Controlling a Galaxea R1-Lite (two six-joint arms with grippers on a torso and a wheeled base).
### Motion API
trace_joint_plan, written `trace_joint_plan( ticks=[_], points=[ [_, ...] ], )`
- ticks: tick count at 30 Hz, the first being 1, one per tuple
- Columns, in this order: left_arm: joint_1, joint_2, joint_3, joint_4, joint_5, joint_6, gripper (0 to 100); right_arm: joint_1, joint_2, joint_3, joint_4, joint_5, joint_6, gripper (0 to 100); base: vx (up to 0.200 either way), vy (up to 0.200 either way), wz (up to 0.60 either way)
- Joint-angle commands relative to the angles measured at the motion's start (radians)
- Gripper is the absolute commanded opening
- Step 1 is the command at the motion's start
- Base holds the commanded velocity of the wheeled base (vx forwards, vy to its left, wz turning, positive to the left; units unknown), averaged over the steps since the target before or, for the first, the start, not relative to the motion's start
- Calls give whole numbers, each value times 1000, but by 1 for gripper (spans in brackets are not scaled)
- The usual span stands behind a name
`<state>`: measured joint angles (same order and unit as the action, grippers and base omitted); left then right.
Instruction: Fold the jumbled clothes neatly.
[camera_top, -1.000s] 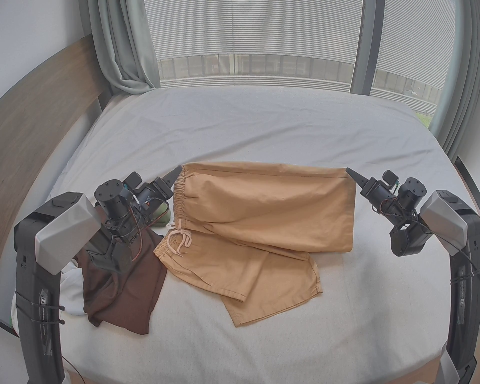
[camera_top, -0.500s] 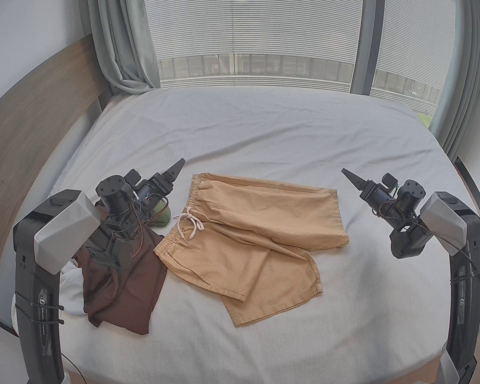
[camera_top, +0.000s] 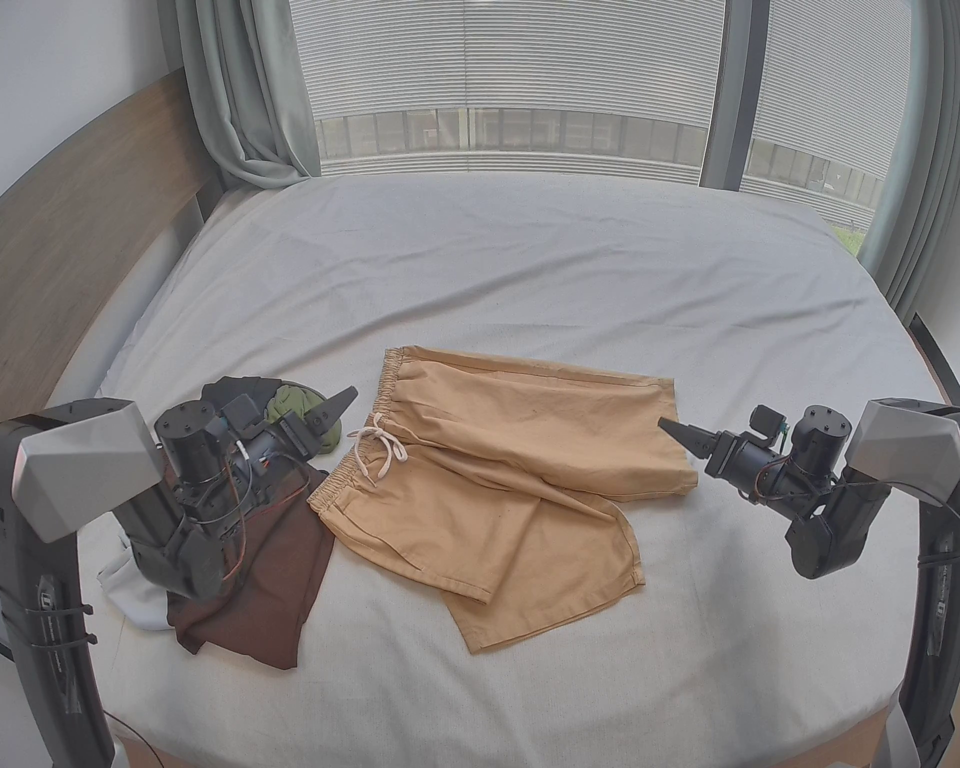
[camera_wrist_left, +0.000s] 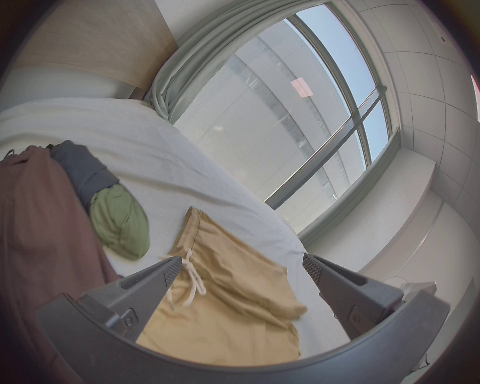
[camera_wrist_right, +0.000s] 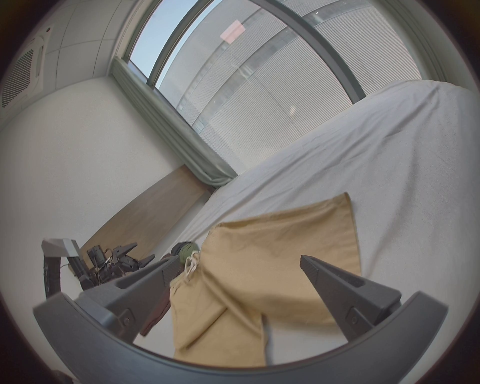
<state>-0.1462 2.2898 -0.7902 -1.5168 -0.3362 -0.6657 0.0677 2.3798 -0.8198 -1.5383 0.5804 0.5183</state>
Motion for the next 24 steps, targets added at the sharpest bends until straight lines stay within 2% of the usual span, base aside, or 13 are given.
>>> trace_joint_plan(
  ticks=[1,10,24],
  points=[
    [45,-142,201,-29,-78,41,100,75,-140,194,-5,-1,-63,100,0,0,0],
    [46,-138,292,-26,-107,140,100,73,-62,286,-5,-1,-169,100,0,0,0],
    [34,-78,302,-25,-99,146,100,75,-14,295,-5,1,-170,100,0,0,0]
  ],
)
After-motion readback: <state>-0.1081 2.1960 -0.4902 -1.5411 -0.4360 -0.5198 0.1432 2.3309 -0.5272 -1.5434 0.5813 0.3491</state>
